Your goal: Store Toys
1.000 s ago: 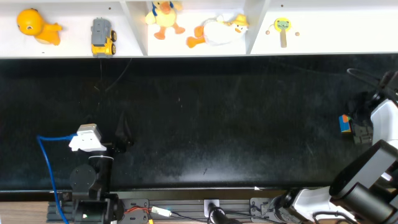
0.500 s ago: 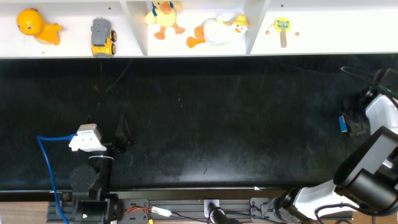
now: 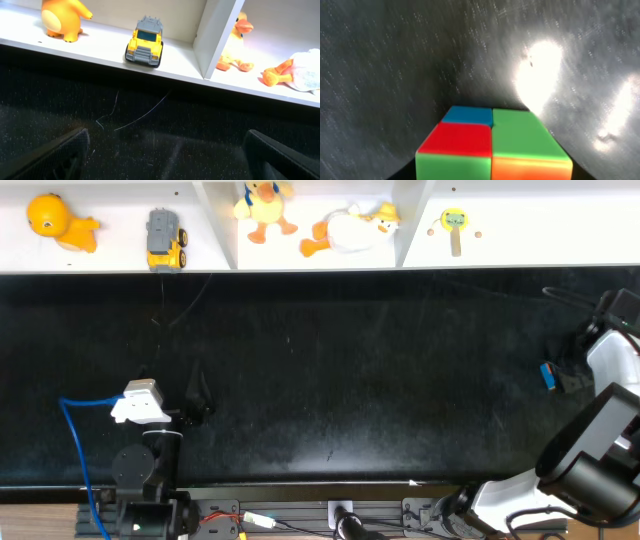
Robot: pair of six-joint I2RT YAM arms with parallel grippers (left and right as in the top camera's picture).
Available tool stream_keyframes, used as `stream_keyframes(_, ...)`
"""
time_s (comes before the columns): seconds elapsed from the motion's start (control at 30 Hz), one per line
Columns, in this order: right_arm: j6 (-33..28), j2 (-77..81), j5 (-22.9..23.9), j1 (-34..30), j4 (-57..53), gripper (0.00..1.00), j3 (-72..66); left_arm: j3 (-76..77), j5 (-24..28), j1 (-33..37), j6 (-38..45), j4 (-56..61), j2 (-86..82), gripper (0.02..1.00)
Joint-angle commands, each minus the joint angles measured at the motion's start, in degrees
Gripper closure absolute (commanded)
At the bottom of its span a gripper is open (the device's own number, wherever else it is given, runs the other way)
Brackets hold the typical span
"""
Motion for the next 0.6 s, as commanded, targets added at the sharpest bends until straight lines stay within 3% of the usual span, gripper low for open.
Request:
stream_keyframes(0.03, -5.55, -5.42, -0.09, 0.33, -3.78, 0.713, 4.87, -0.15, 0.72, -0.46, 1.29, -0.11, -0.59, 0.02)
stream_keyframes(0.17, -10.69, -10.95, -0.96, 0.96, -8.46, 0.822, 8.94, -0.15, 0.72, -0.46, 1.29, -0.11, -0.59, 0.02)
stream_keyframes(0.23, -16.15, -14.49, -3.15, 1.9, -9.88, 0.851, 10.69, -0.15, 0.7, -0.46, 1.29, -0.11, -0.59, 0.023)
stream_keyframes(0.4, -37.92, -22.67, -19.39, 5.38, -11.61, 0.956, 12.33, -0.15, 0.7, -0.46, 1.29, -0.11, -0.59, 0.023)
stream_keyframes(0.43, -40.19, -24.04, -20.22, 6.27, -11.91, 0.954, 12.33, -0.15, 0.7, -0.46, 1.29, -0.11, -0.59, 0.02)
stream_keyframes(0.6, -43.58, -27.63, -15.37, 8.5, -13.4, 0.956, 12.33, -0.15, 0.7, -0.46, 1.29, -0.11, -0.59, 0.023)
